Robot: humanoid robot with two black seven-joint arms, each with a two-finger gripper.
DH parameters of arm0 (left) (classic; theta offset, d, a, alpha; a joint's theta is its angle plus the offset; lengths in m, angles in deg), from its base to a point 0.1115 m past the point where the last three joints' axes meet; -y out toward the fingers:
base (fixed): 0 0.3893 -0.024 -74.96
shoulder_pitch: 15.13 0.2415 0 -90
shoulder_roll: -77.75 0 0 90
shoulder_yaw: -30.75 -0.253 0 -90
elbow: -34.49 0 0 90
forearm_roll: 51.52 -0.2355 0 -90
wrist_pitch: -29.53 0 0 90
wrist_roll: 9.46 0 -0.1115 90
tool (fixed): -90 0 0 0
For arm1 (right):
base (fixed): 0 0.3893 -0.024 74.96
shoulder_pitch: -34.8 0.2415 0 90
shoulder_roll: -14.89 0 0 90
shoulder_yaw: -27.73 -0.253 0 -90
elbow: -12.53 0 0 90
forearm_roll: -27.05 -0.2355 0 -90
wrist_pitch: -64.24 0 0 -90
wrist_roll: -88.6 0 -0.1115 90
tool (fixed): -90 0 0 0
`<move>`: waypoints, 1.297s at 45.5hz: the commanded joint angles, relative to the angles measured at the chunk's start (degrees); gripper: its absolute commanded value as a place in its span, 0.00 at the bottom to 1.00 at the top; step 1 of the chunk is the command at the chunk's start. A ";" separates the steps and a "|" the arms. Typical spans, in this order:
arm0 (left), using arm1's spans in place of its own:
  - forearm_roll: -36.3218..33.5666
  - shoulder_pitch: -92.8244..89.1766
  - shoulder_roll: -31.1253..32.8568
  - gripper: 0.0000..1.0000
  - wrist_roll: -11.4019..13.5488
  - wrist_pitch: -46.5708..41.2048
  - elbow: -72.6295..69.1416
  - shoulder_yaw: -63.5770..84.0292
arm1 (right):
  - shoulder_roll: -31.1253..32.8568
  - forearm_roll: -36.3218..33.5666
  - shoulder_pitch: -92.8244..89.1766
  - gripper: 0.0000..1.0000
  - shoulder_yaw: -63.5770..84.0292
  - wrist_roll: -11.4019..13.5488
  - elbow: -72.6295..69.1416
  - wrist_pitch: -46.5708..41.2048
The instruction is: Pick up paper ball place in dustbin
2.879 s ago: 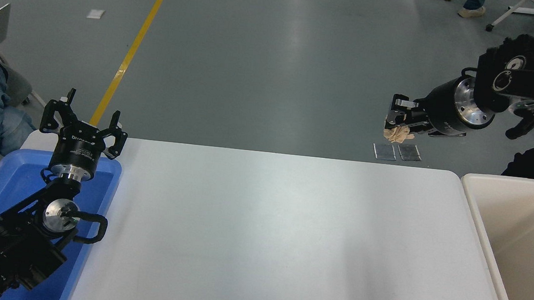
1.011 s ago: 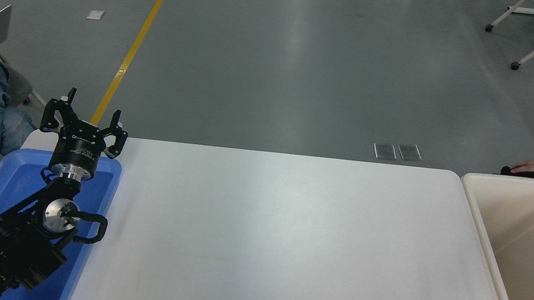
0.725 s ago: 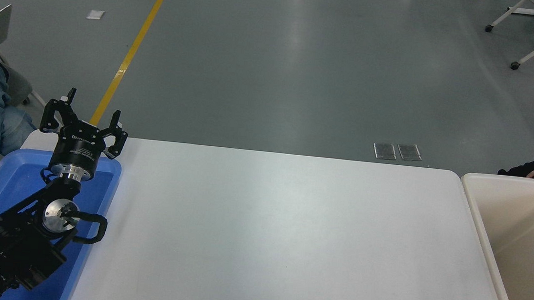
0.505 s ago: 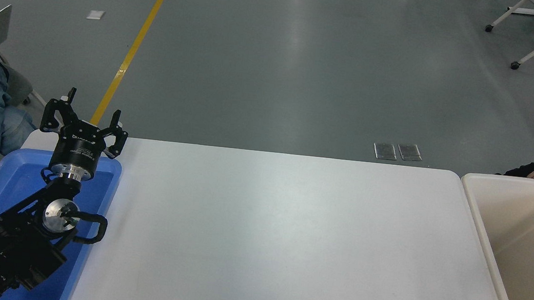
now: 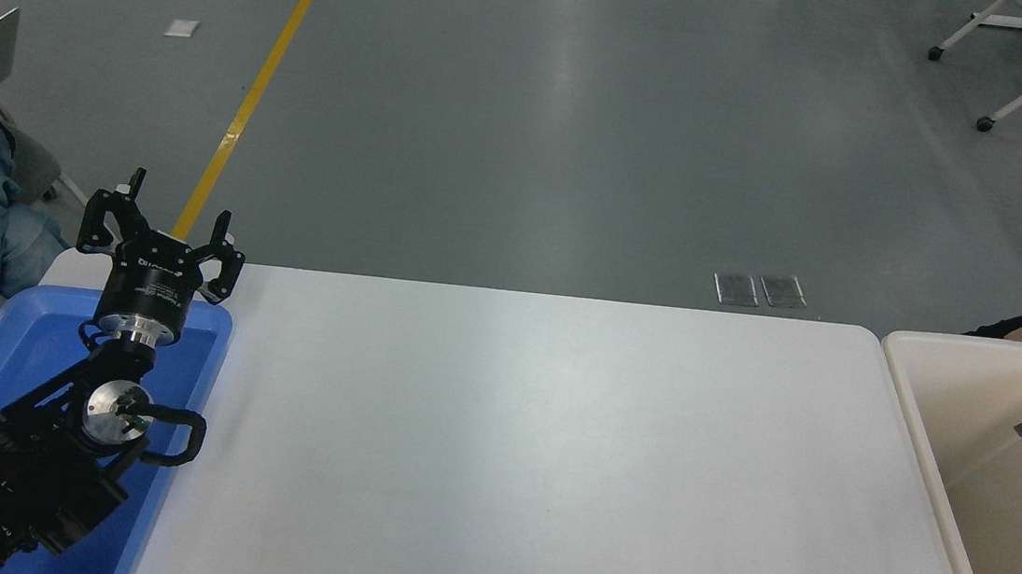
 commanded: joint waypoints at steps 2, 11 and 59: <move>-0.01 -0.01 -0.02 0.99 0.00 0.00 -0.08 0.00 | 1.66 0.45 16.71 1.00 9.17 0.05 -11.64 -2.10; -0.01 -0.01 -0.02 0.99 0.00 0.00 0.01 0.00 | -4.92 0.45 29.02 1.00 18.75 0.05 -19.20 -6.41; -0.01 0.08 0.07 0.99 0.00 -0.09 -0.08 -0.09 | -21.19 5.72 69.63 1.00 21.92 0.31 -64.99 -29.62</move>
